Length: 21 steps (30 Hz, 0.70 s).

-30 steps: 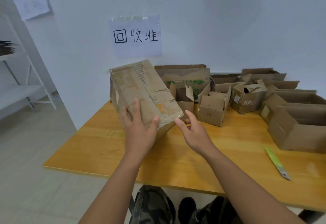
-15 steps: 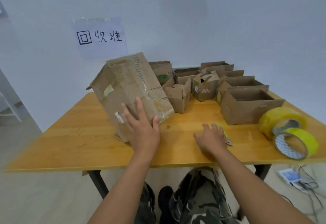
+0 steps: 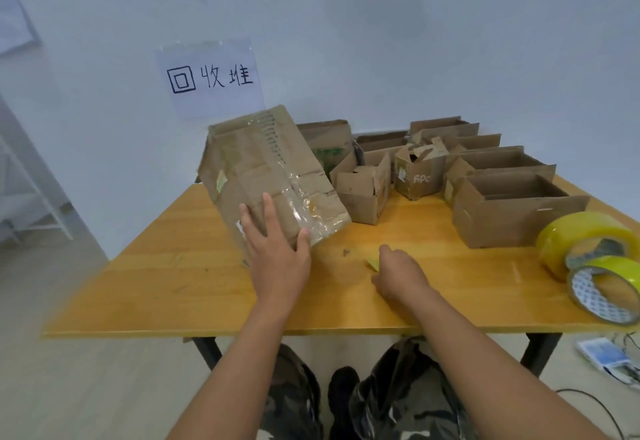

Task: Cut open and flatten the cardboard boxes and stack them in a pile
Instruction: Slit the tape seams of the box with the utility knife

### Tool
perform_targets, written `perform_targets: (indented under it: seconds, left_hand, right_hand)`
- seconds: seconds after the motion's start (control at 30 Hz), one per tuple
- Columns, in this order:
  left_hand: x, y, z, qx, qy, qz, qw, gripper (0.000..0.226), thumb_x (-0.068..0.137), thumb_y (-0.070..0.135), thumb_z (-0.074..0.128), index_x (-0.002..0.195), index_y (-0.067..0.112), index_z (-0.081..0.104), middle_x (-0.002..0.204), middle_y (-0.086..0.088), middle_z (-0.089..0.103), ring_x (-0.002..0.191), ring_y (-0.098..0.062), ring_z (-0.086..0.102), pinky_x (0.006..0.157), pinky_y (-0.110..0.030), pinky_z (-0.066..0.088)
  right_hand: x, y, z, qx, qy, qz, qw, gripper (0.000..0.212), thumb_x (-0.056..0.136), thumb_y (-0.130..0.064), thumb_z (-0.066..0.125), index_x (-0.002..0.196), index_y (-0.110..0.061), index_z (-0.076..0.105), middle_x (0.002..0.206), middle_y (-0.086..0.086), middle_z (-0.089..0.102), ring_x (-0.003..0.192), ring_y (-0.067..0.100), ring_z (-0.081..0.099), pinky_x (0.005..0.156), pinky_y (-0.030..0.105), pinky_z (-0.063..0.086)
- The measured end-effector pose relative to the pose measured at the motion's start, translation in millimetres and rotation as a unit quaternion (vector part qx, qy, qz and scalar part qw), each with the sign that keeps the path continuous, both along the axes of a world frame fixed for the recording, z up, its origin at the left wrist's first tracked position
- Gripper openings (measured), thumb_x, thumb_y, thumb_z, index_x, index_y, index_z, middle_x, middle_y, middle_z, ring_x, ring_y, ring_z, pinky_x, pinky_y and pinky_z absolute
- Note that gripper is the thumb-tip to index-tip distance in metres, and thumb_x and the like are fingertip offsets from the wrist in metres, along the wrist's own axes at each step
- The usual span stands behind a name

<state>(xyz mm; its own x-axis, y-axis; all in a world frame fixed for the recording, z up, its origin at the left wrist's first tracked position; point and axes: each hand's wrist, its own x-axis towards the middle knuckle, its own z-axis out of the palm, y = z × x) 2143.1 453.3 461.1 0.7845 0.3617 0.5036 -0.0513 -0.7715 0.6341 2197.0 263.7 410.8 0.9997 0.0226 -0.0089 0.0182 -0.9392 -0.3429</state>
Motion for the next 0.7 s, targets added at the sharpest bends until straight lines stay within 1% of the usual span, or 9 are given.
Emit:
perform_targets:
  seconds: [0.07, 0.17, 0.23, 0.3, 0.33, 0.4, 0.5, 0.6, 0.7]
  left_hand:
    - [2, 8, 6, -0.002, -0.005, 0.007, 1.0, 0.083, 0.096, 0.043, 0.055, 0.157, 0.027, 0.001, 0.163, 0.001, -0.009, 0.15, -0.031, 0.01, 0.102, -0.049, 0.046]
    - [6, 18, 12, -0.001, -0.004, 0.012, 1.0, 0.082, 0.097, 0.041, 0.054, 0.158, 0.022, 0.002, 0.163, 0.0, -0.005, 0.149, -0.029, 0.015, 0.094, -0.041, 0.049]
    - [10, 25, 13, 0.003, -0.002, 0.015, 1.0, 0.082, 0.097, 0.04, 0.054, 0.158, 0.021, 0.002, 0.163, 0.0, -0.003, 0.148, -0.028, 0.017, 0.091, -0.04, 0.05]
    - [13, 32, 14, 0.005, 0.001, 0.02, 1.0, 0.082, 0.098, 0.04, 0.053, 0.158, 0.022, 0.001, 0.163, 0.002, -0.003, 0.147, -0.027, 0.021, 0.087, -0.038, 0.051]
    - [14, 36, 14, 0.006, 0.002, 0.024, 1.0, 0.082, 0.098, 0.04, 0.053, 0.158, 0.021, 0.001, 0.163, 0.002, -0.003, 0.146, -0.027, 0.022, 0.086, -0.037, 0.051]
    - [15, 45, 15, 0.009, 0.004, 0.035, 0.999, 0.081, 0.098, 0.039, 0.052, 0.158, 0.02, 0.0, 0.163, 0.003, -0.003, 0.145, -0.026, 0.025, 0.085, -0.038, 0.052]
    - [15, 64, 15, 0.011, 0.004, 0.052, 0.999, 0.082, 0.098, 0.038, 0.051, 0.158, 0.019, -0.001, 0.163, 0.005, -0.005, 0.144, -0.024, 0.028, 0.088, -0.04, 0.055]
    - [12, 87, 14, -0.001, 0.007, 0.067, 0.998, 0.081, 0.098, 0.036, 0.051, 0.158, 0.02, -0.001, 0.163, 0.007, -0.006, 0.145, -0.024, 0.027, 0.089, -0.042, 0.055]
    - [9, 104, 14, -0.003, 0.003, 0.06, 0.998, 0.08, 0.097, 0.032, 0.055, 0.157, 0.027, 0.002, 0.161, 0.008, -0.004, 0.141, -0.027, 0.033, 0.088, -0.042, 0.055]
  right_hand:
    - [7, 7, 6, -0.013, 0.012, -0.008, 1.0, 0.015, 0.095, -0.019, 0.056, 0.108, -0.011, 0.056, 0.112, 0.012, 0.061, 0.1, 0.031, 0.06, 0.075, 0.035, 0.05]
    - [17, 12, 19, 0.017, 0.023, -0.049, 0.998, 0.016, 0.094, -0.025, 0.061, 0.105, -0.013, 0.06, 0.104, 0.008, 0.063, 0.094, 0.027, 0.061, 0.076, 0.036, 0.053]
    - [20, 13, 35, 0.097, -0.013, -0.081, 0.992, 0.016, 0.092, -0.028, 0.064, 0.096, -0.015, 0.057, 0.093, 0.004, 0.061, 0.087, 0.025, 0.059, 0.068, 0.035, 0.048]
    - [23, 14, 54, 0.216, -0.087, -0.072, 0.97, 0.014, 0.09, -0.025, 0.064, 0.088, -0.015, 0.055, 0.084, 0.003, 0.06, 0.079, 0.022, 0.058, 0.063, 0.037, 0.047]
    - [23, 18, 65, 0.284, -0.123, -0.056, 0.949, 0.012, 0.09, -0.022, 0.063, 0.086, -0.014, 0.055, 0.081, 0.003, 0.059, 0.076, 0.022, 0.057, 0.063, 0.038, 0.048]
    - [24, 30, 86, 0.433, -0.154, -0.029, 0.888, 0.01, 0.092, -0.017, 0.059, 0.085, -0.011, 0.056, 0.079, 0.005, 0.057, 0.076, 0.023, 0.057, 0.067, 0.043, 0.055]
    - [29, 63, 111, 0.629, -0.085, 0.015, 0.772, 0.009, 0.099, -0.011, 0.05, 0.098, -0.011, 0.059, 0.09, 0.011, 0.067, 0.086, 0.026, 0.067, 0.072, 0.038, 0.06]
    - [33, 103, 124, 0.718, -0.008, 0.086, 0.691, 0.01, 0.103, -0.009, 0.044, 0.108, -0.01, 0.053, 0.098, 0.016, 0.074, 0.092, 0.027, 0.073, 0.073, 0.032, 0.06]
    - [39, 142, 129, 0.748, 0.02, 0.131, 0.65, 0.01, 0.105, -0.009, 0.039, 0.111, -0.007, 0.048, 0.105, 0.015, 0.074, 0.098, 0.027, 0.073, 0.081, 0.034, 0.06]
